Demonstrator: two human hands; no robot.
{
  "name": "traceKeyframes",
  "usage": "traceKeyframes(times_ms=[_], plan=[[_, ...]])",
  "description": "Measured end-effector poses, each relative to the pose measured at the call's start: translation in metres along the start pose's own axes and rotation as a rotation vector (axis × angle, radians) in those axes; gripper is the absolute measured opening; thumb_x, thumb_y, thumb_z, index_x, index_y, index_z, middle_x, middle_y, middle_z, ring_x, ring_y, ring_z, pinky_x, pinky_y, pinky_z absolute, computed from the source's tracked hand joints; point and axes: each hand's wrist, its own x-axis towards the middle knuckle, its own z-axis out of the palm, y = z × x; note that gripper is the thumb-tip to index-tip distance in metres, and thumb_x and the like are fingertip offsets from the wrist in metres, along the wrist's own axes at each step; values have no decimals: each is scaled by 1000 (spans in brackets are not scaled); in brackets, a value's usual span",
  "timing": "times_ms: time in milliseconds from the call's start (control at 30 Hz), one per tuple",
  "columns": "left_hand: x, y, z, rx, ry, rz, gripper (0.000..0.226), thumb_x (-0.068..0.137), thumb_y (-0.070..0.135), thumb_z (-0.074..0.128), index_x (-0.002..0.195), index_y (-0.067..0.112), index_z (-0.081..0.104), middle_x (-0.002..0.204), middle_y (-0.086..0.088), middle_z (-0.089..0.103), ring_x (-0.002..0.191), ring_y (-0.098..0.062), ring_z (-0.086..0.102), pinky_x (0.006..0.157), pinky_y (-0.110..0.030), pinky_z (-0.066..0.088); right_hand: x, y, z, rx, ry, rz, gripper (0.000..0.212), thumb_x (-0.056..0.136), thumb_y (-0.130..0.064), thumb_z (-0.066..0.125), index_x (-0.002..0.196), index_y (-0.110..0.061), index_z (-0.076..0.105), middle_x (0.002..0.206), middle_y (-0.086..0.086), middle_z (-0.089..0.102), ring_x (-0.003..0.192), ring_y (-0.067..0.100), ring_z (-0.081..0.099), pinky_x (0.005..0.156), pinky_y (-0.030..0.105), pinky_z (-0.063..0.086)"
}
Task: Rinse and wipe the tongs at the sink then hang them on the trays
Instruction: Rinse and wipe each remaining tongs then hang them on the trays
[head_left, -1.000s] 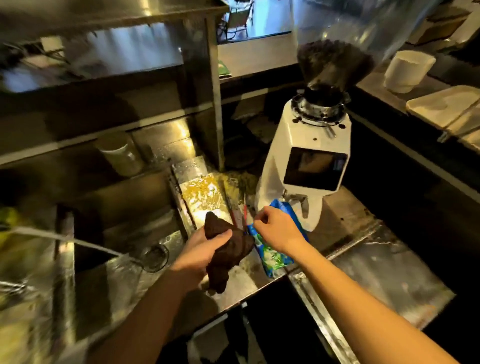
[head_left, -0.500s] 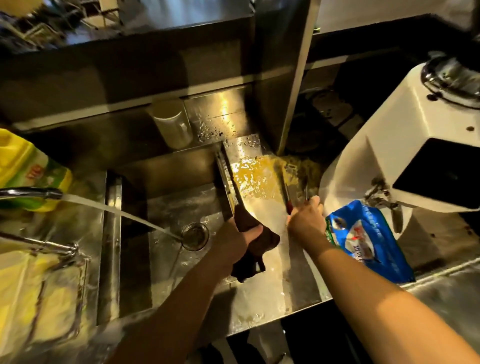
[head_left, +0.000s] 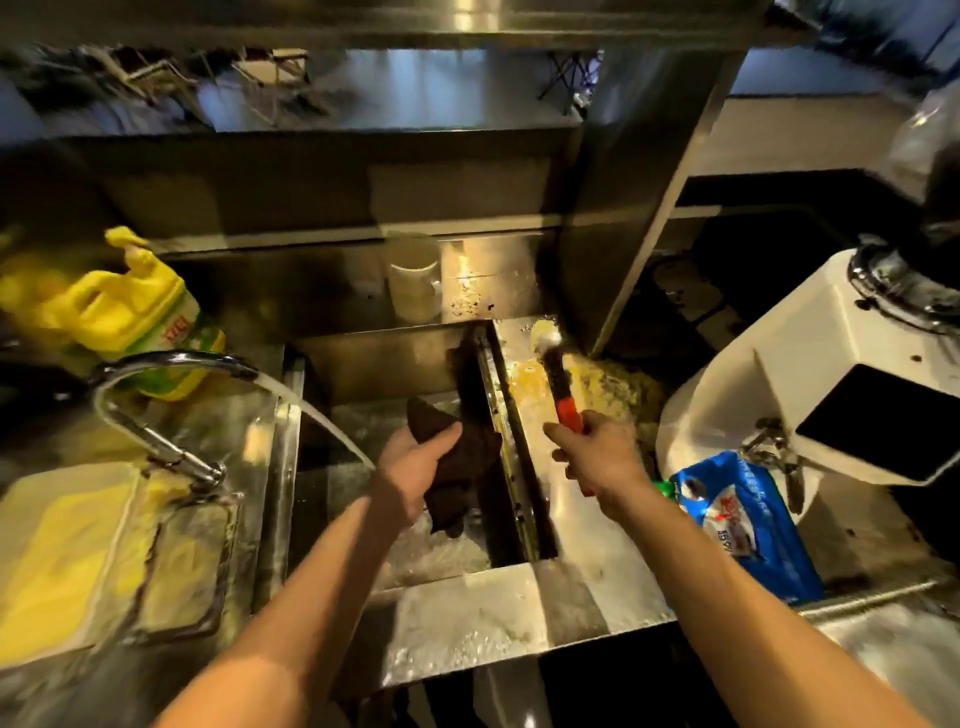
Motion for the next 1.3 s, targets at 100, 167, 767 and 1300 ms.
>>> traceKeyframes(times_ms=[100,167,767,1300], plan=[[-7,14,-43,-92,69,-8,10,92,18,68,92,8,71,78,-13,75,71,-29,72,66,-38,59,-24,-25,36,197,-214,95,18,87,-10,69,98,-11,55,66,5,61,40,6,53,33,20,32],[-7,21,-68,-162,121,-11,6,93,13,65,90,9,68,72,-9,76,62,-23,73,54,-35,60,-32,-34,58,294,-332,165,31,83,-1,63,111,-11,54,77,12,63,47,12,53,37,24,34],[73,67,-145,-12,323,-160,30,91,7,60,121,0,60,113,-26,68,100,-37,69,87,-47,58,-74,-68,204,263,-542,264,12,87,-18,56,82,-8,61,54,1,52,37,11,39,34,20,30],[83,51,-135,-72,389,-149,13,95,2,50,91,5,61,98,-22,69,78,-31,68,68,-37,60,-60,-76,196,70,-570,145,13,87,-19,56,86,-6,60,63,8,53,43,14,42,42,28,33]])
